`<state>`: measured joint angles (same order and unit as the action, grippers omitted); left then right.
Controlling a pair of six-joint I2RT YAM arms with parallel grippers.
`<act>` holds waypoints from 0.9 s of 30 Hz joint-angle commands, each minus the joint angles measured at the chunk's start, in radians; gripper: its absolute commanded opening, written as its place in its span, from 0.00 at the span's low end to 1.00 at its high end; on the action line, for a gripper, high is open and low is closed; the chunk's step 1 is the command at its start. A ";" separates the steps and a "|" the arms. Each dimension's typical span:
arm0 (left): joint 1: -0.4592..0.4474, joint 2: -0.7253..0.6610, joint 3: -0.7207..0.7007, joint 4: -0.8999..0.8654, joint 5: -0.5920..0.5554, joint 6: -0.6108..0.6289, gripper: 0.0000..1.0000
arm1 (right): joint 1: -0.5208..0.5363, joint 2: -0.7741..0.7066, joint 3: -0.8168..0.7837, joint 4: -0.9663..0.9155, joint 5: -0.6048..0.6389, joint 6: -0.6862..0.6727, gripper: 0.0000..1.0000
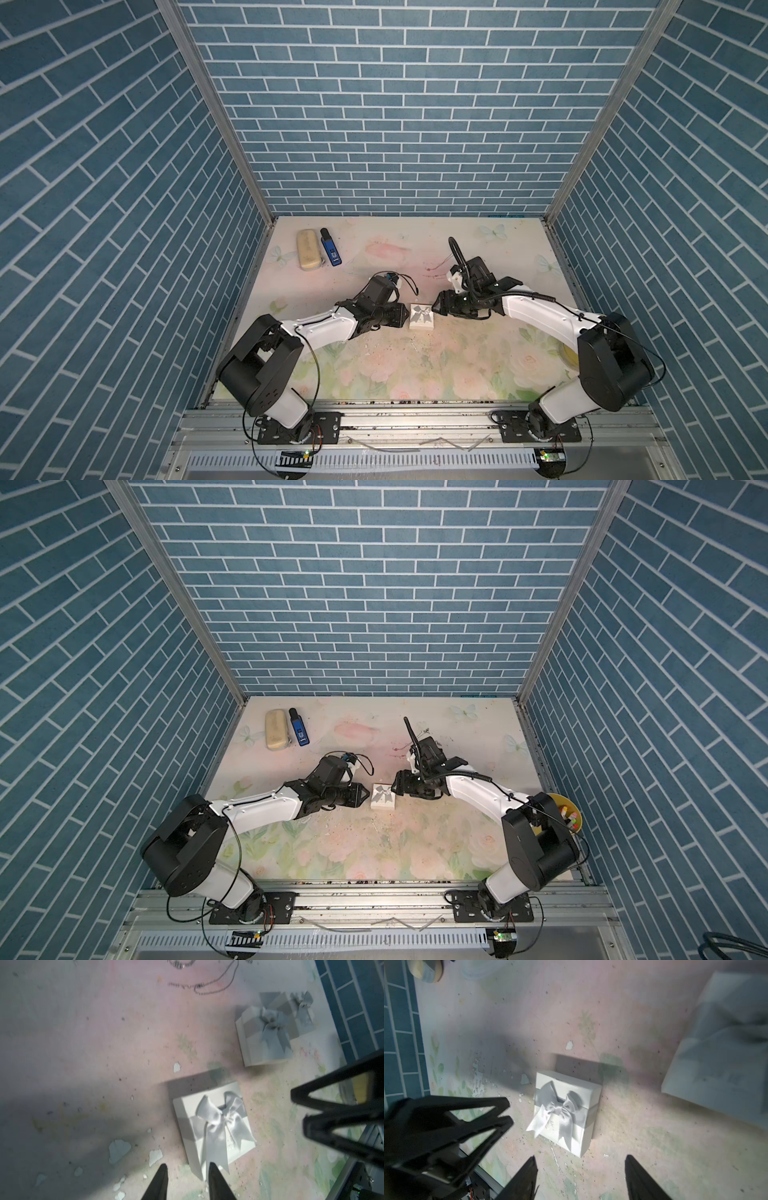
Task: Take the necklace out of the lift-off lid jewelry box
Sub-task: Move the jewelry box to the center of the board, then pick up the jewelry box from the center of the board.
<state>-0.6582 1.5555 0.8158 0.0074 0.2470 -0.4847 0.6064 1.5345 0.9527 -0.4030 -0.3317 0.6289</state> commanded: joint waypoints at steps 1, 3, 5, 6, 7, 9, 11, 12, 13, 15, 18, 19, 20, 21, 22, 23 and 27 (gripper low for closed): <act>0.031 0.050 0.046 -0.049 0.000 0.040 0.33 | 0.020 0.009 -0.019 0.021 0.031 0.060 0.69; 0.036 0.084 0.059 -0.032 0.012 0.030 0.32 | 0.036 0.039 0.007 0.002 0.046 0.051 0.72; 0.036 0.105 0.051 -0.005 0.018 0.012 0.32 | 0.057 0.073 0.056 -0.045 0.084 0.021 0.75; 0.036 0.110 0.040 0.012 0.019 -0.002 0.32 | 0.068 0.090 0.084 -0.078 0.112 0.004 0.76; 0.036 0.110 0.028 0.022 0.016 -0.013 0.32 | 0.077 0.103 0.113 -0.109 0.141 -0.008 0.76; 0.037 0.093 -0.006 0.037 0.001 -0.029 0.32 | 0.104 0.125 0.165 -0.185 0.220 -0.021 0.77; 0.037 0.067 -0.035 0.010 -0.045 -0.026 0.32 | 0.130 0.140 0.204 -0.233 0.291 -0.026 0.82; 0.037 0.052 -0.045 -0.017 -0.074 -0.018 0.32 | 0.144 0.146 0.220 -0.250 0.320 -0.026 0.86; 0.036 0.038 -0.054 -0.040 -0.094 -0.009 0.32 | 0.154 0.151 0.234 -0.260 0.343 -0.025 0.90; 0.037 0.000 -0.066 -0.090 -0.135 0.012 0.33 | 0.175 0.164 0.255 -0.273 0.396 -0.012 0.99; 0.036 -0.050 -0.072 -0.149 -0.175 0.055 0.34 | 0.197 0.185 0.272 -0.261 0.426 0.020 0.99; 0.037 -0.059 -0.071 -0.165 -0.183 0.069 0.35 | 0.206 0.197 0.281 -0.261 0.441 0.034 0.99; 0.039 -0.067 -0.067 -0.178 -0.188 0.081 0.36 | 0.219 0.212 0.295 -0.265 0.454 0.042 0.99; 0.041 -0.074 -0.064 -0.193 -0.190 0.092 0.39 | 0.233 0.233 0.313 -0.276 0.464 0.046 0.99; 0.044 -0.077 -0.062 -0.202 -0.191 0.099 0.40 | 0.242 0.253 0.334 -0.289 0.470 0.048 0.99; 0.047 -0.083 -0.063 -0.211 -0.192 0.103 0.41 | 0.249 0.273 0.356 -0.304 0.475 0.052 0.99; 0.051 -0.108 -0.079 -0.197 -0.179 0.100 0.43 | 0.257 0.328 0.397 -0.301 0.445 0.059 0.99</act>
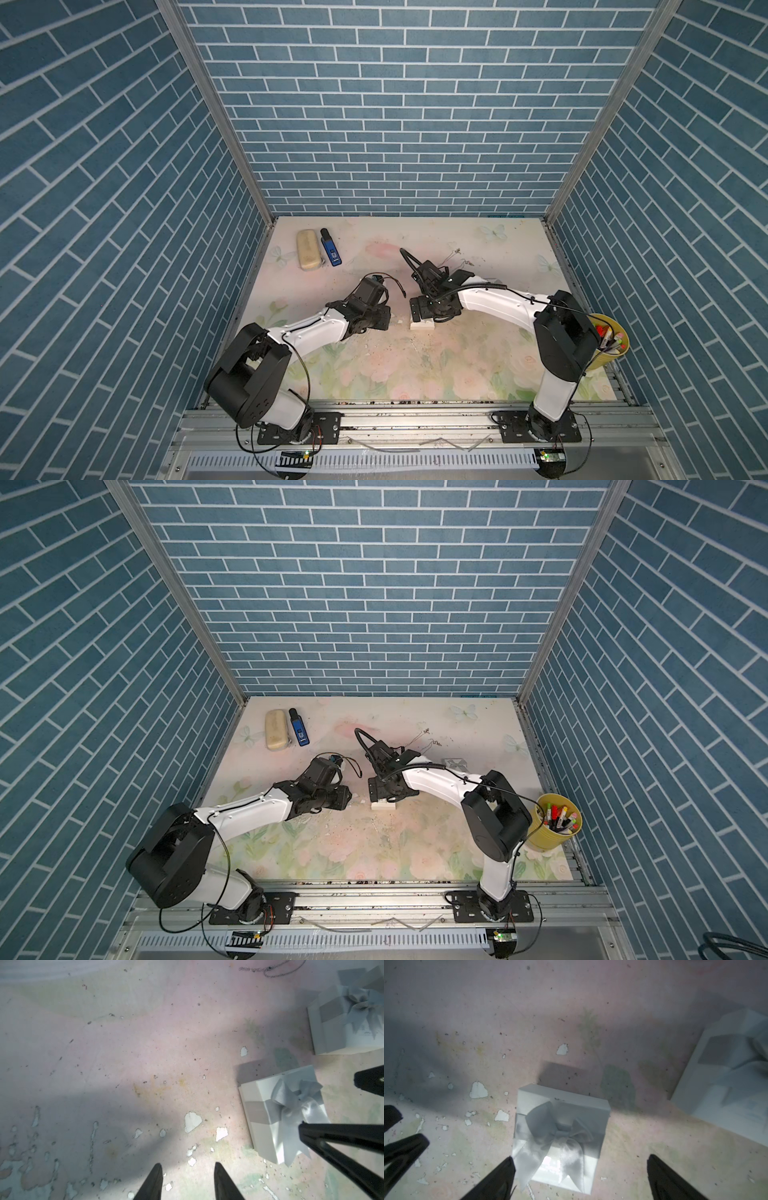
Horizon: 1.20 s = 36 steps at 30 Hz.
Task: Take the necklace out of the lift-off lid jewelry box
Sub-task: Pick up the jewelry box from the center of the board.
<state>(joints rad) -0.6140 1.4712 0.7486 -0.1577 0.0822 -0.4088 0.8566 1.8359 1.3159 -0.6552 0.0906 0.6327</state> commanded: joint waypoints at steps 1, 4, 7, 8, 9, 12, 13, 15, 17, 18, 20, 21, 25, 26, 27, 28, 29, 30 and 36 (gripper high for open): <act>0.007 -0.026 -0.013 -0.031 -0.009 0.023 0.43 | 0.006 0.039 0.045 -0.051 0.015 0.056 0.99; 0.007 -0.033 -0.012 -0.032 0.001 0.021 0.43 | 0.007 0.078 0.087 -0.067 0.000 0.050 0.99; 0.007 -0.044 -0.021 -0.031 0.003 0.018 0.44 | 0.007 0.108 0.119 -0.075 -0.009 0.042 0.99; 0.007 -0.049 -0.024 -0.031 -0.001 0.020 0.44 | 0.007 0.118 0.126 -0.077 -0.013 0.039 0.99; 0.007 -0.055 -0.028 -0.034 -0.003 0.022 0.45 | 0.006 0.128 0.133 -0.081 -0.018 0.034 0.97; 0.007 -0.071 -0.034 -0.052 -0.026 0.038 0.48 | 0.005 0.146 0.143 -0.089 -0.027 0.026 0.88; 0.007 -0.078 -0.040 -0.052 -0.033 0.044 0.48 | 0.006 0.149 0.143 -0.088 -0.033 0.024 0.83; 0.008 -0.095 -0.047 -0.049 -0.046 0.057 0.52 | 0.006 0.153 0.144 -0.084 -0.046 0.021 0.76; 0.008 -0.108 -0.047 -0.046 -0.056 0.073 0.55 | 0.006 0.158 0.145 -0.086 -0.054 0.020 0.75; 0.008 -0.118 -0.047 -0.047 -0.060 0.080 0.57 | 0.006 0.159 0.144 -0.086 -0.057 0.018 0.75; 0.008 -0.132 -0.048 -0.048 -0.067 0.100 0.61 | 0.006 0.165 0.144 -0.088 -0.062 0.011 0.77; 0.008 -0.138 -0.046 -0.049 -0.073 0.110 0.64 | 0.006 0.169 0.147 -0.090 -0.066 0.007 0.77; 0.008 -0.164 -0.045 -0.075 -0.112 0.148 0.84 | 0.005 0.178 0.160 -0.113 -0.069 -0.005 0.81; 0.008 -0.173 -0.043 -0.081 -0.120 0.155 0.91 | 0.006 0.178 0.157 -0.115 -0.068 -0.007 0.81; 0.008 -0.180 -0.044 -0.082 -0.127 0.162 0.99 | 0.005 0.178 0.156 -0.114 -0.069 -0.009 0.82; 0.008 -0.186 -0.045 -0.082 -0.132 0.166 1.00 | 0.007 0.180 0.156 -0.116 -0.069 -0.009 0.83; 0.008 -0.194 -0.046 -0.082 -0.136 0.169 1.00 | 0.006 0.181 0.156 -0.118 -0.071 -0.011 0.83; 0.008 -0.199 -0.048 -0.079 -0.136 0.175 1.00 | 0.005 0.182 0.157 -0.119 -0.072 -0.012 0.83; 0.008 -0.233 -0.080 -0.034 -0.154 0.182 1.00 | 0.005 0.176 0.151 -0.126 -0.081 -0.031 0.80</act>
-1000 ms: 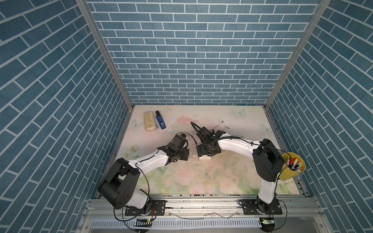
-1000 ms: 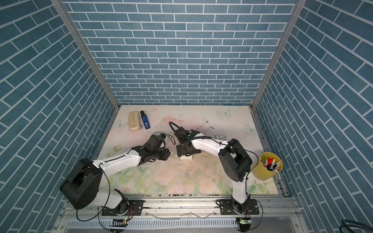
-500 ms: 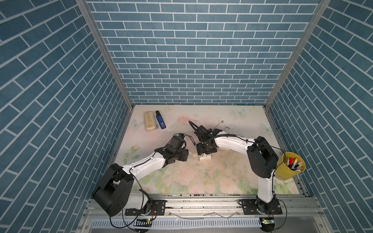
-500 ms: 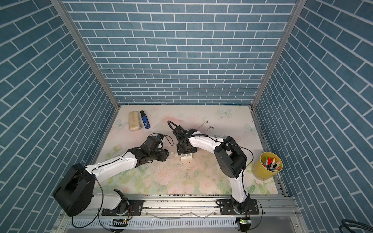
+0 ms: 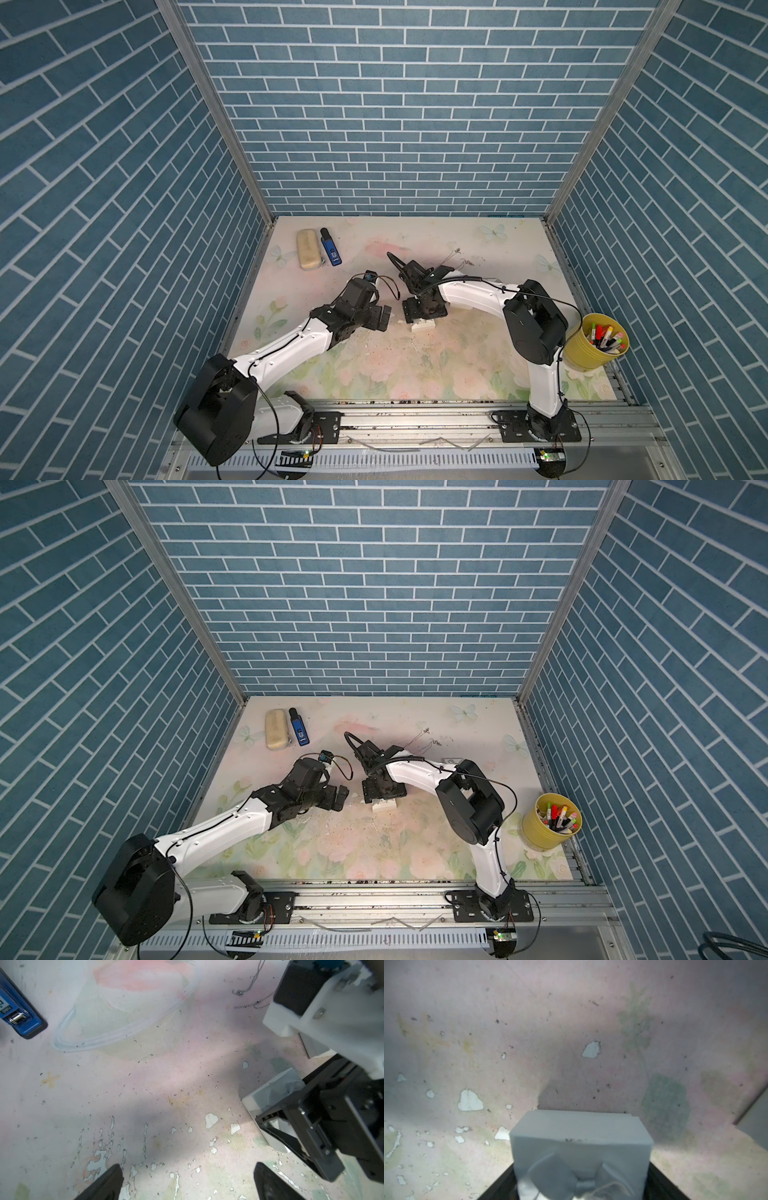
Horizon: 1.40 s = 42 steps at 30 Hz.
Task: Take the necklace out of the lift-off lid jewelry box
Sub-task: Pick up the jewelry box from the center of the board.
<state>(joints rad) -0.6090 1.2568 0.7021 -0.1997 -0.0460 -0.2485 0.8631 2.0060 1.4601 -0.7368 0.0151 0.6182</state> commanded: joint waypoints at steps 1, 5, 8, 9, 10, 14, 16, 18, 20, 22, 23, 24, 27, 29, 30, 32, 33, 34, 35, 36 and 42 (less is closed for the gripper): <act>0.003 -0.023 -0.041 0.020 -0.024 0.031 1.00 | -0.002 0.000 0.007 -0.048 -0.006 -0.022 0.79; 0.005 -0.053 -0.106 0.160 0.085 0.107 1.00 | -0.018 -0.045 -0.013 -0.046 -0.031 -0.052 0.77; 0.005 -0.061 -0.156 0.275 0.193 0.146 0.95 | -0.050 -0.097 -0.049 -0.028 -0.092 -0.075 0.76; 0.005 -0.060 -0.170 0.314 0.224 0.159 0.93 | -0.065 -0.114 -0.061 -0.022 -0.132 -0.086 0.76; 0.005 -0.059 -0.182 0.354 0.260 0.169 0.92 | -0.080 -0.128 -0.070 -0.017 -0.167 -0.094 0.75; 0.002 -0.034 -0.293 0.643 0.394 0.208 0.87 | -0.153 -0.186 -0.116 -0.013 -0.291 -0.119 0.75; -0.012 -0.008 -0.354 0.806 0.427 0.241 0.86 | -0.188 -0.216 -0.139 -0.012 -0.333 -0.134 0.75; -0.042 0.023 -0.376 0.893 0.428 0.290 0.86 | -0.223 -0.249 -0.155 -0.018 -0.374 -0.147 0.74; -0.079 0.050 -0.348 0.873 0.421 0.346 0.86 | -0.250 -0.274 -0.164 -0.027 -0.421 -0.164 0.74; -0.114 0.078 -0.311 0.842 0.416 0.379 0.87 | -0.269 -0.293 -0.162 -0.045 -0.468 -0.189 0.74; -0.128 0.092 -0.297 0.844 0.416 0.387 0.87 | -0.277 -0.301 -0.161 -0.056 -0.492 -0.201 0.74; -0.139 0.109 -0.293 0.875 0.406 0.393 0.87 | -0.284 -0.310 -0.159 -0.068 -0.510 -0.213 0.74; -0.165 0.172 -0.301 1.000 0.395 0.412 0.91 | -0.307 -0.338 -0.165 -0.086 -0.556 -0.232 0.74; -0.169 0.216 -0.286 1.038 0.418 0.416 0.93 | -0.321 -0.356 -0.167 -0.095 -0.586 -0.244 0.74; -0.169 0.235 -0.274 1.045 0.439 0.417 0.93 | -0.326 -0.363 -0.165 -0.103 -0.596 -0.251 0.74; -0.170 0.271 -0.257 1.075 0.460 0.411 0.92 | -0.336 -0.374 -0.161 -0.118 -0.614 -0.269 0.73; -0.172 0.287 -0.249 1.095 0.465 0.406 0.91 | -0.341 -0.379 -0.161 -0.127 -0.620 -0.276 0.73; -0.173 0.301 -0.241 1.105 0.467 0.404 0.91 | -0.344 -0.385 -0.161 -0.134 -0.627 -0.282 0.73; -0.175 0.313 -0.229 1.108 0.471 0.401 0.90 | -0.347 -0.389 -0.161 -0.143 -0.634 -0.291 0.73; -0.176 0.321 -0.217 1.104 0.474 0.402 0.89 | -0.351 -0.391 -0.160 -0.152 -0.638 -0.298 0.73; -0.181 0.348 -0.164 1.076 0.501 0.397 0.87 | -0.361 -0.402 -0.165 -0.167 -0.667 -0.319 0.73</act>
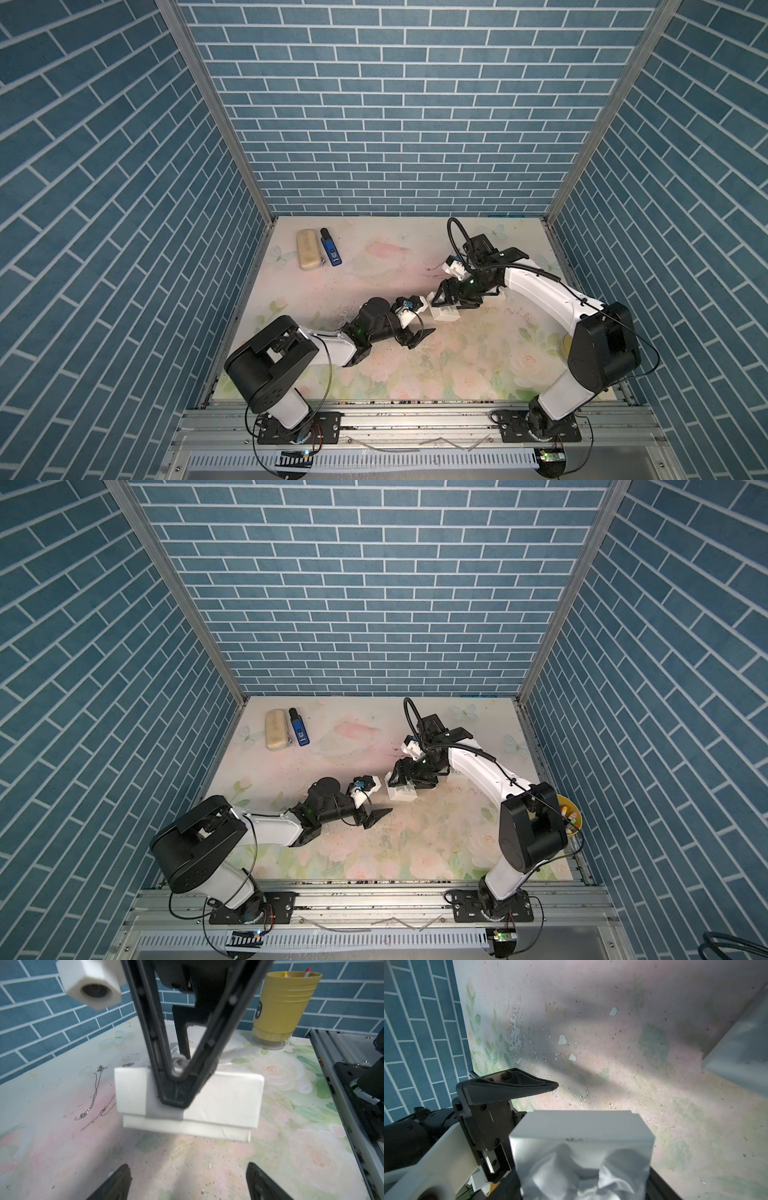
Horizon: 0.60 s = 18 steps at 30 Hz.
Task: Take the necklace out of the lift-off lid jewelry box
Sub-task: Pick up the jewelry box from the center of the board.
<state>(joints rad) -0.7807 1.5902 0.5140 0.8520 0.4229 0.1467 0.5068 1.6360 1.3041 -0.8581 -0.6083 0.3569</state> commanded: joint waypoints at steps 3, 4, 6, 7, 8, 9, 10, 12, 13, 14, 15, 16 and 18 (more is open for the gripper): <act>-0.009 0.025 0.033 0.040 0.046 -0.012 0.87 | -0.007 -0.032 -0.008 -0.046 -0.051 -0.058 0.73; -0.009 0.026 0.036 0.042 0.050 -0.013 0.87 | -0.007 -0.033 -0.006 -0.044 -0.055 -0.058 0.73; -0.009 0.028 0.039 0.045 0.058 -0.019 0.85 | -0.007 -0.031 -0.005 -0.045 -0.061 -0.058 0.73; -0.011 0.028 0.040 0.045 0.059 -0.021 0.85 | -0.006 -0.030 -0.003 -0.046 -0.062 -0.058 0.73; -0.010 0.025 0.041 0.047 0.063 -0.024 0.84 | -0.007 -0.028 -0.003 -0.049 -0.067 -0.059 0.72; -0.011 0.024 0.043 0.048 0.064 -0.027 0.83 | -0.007 -0.026 0.000 -0.051 -0.068 -0.060 0.72; -0.011 0.021 0.042 0.051 0.068 -0.031 0.83 | -0.006 -0.025 0.001 -0.053 -0.069 -0.061 0.72; -0.011 0.014 0.042 0.056 0.073 -0.036 0.83 | -0.008 -0.023 0.001 -0.057 -0.072 -0.064 0.72; -0.010 0.011 0.044 0.056 0.076 -0.039 0.83 | -0.008 -0.022 0.003 -0.058 -0.074 -0.064 0.72; -0.011 0.010 0.046 0.056 0.078 -0.042 0.83 | -0.008 -0.020 0.002 -0.058 -0.076 -0.064 0.72; -0.011 0.007 0.047 0.055 0.081 -0.043 0.83 | -0.008 -0.018 0.003 -0.059 -0.079 -0.064 0.72; -0.011 0.004 0.047 0.056 0.081 -0.045 0.83 | -0.008 -0.019 0.003 -0.060 -0.080 -0.064 0.72; -0.010 -0.001 0.049 0.055 0.083 -0.048 0.83 | -0.007 -0.015 0.003 -0.060 -0.085 -0.063 0.72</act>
<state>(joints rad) -0.7853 1.6032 0.5415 0.8890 0.4854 0.1127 0.5030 1.6360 1.3041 -0.8829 -0.6632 0.3344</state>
